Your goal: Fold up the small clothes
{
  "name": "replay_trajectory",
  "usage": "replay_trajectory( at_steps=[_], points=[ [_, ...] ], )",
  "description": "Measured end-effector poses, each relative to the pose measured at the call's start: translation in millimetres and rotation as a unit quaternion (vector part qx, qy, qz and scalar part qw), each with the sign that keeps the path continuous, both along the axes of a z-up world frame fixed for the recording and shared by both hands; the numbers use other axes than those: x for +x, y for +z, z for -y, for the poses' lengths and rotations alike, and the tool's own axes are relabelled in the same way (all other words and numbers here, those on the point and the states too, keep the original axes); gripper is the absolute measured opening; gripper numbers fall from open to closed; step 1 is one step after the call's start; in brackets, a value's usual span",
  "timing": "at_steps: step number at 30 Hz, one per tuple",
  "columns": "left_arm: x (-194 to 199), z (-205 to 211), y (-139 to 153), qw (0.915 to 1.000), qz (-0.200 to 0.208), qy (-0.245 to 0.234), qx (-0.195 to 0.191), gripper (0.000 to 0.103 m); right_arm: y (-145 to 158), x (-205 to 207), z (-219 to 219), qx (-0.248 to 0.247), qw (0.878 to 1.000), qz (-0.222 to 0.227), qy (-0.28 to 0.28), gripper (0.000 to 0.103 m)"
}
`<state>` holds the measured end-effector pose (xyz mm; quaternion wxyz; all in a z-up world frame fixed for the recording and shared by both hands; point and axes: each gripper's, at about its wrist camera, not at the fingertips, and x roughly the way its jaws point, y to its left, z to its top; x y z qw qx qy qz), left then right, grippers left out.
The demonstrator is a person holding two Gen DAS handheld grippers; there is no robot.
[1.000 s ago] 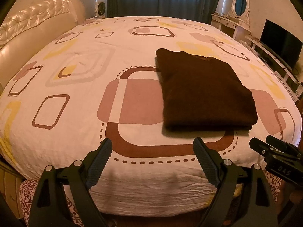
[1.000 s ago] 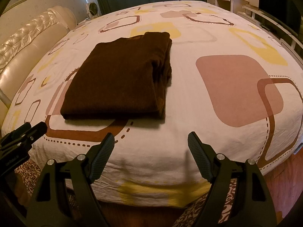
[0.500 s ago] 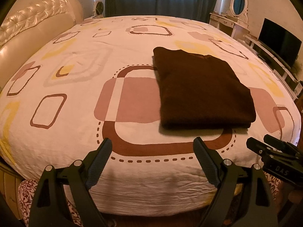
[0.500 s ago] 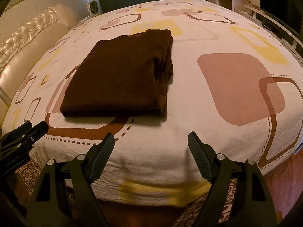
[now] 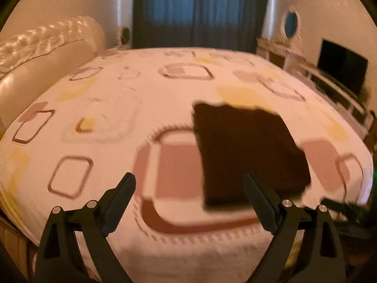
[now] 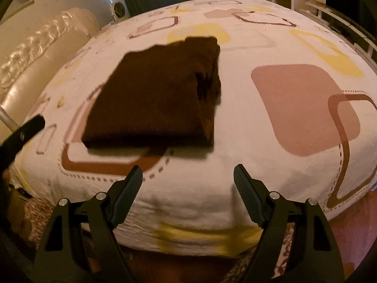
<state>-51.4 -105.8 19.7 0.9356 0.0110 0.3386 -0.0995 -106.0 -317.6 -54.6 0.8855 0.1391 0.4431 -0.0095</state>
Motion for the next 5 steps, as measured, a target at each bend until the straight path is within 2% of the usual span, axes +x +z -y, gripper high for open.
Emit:
replay_trajectory(
  at_steps=[5],
  points=[
    [95.1,-38.9,5.4,0.9962,-0.028,0.082,-0.001,0.091,25.1,45.6,46.8,0.005,0.998,0.044,-0.036,0.086]
  ],
)
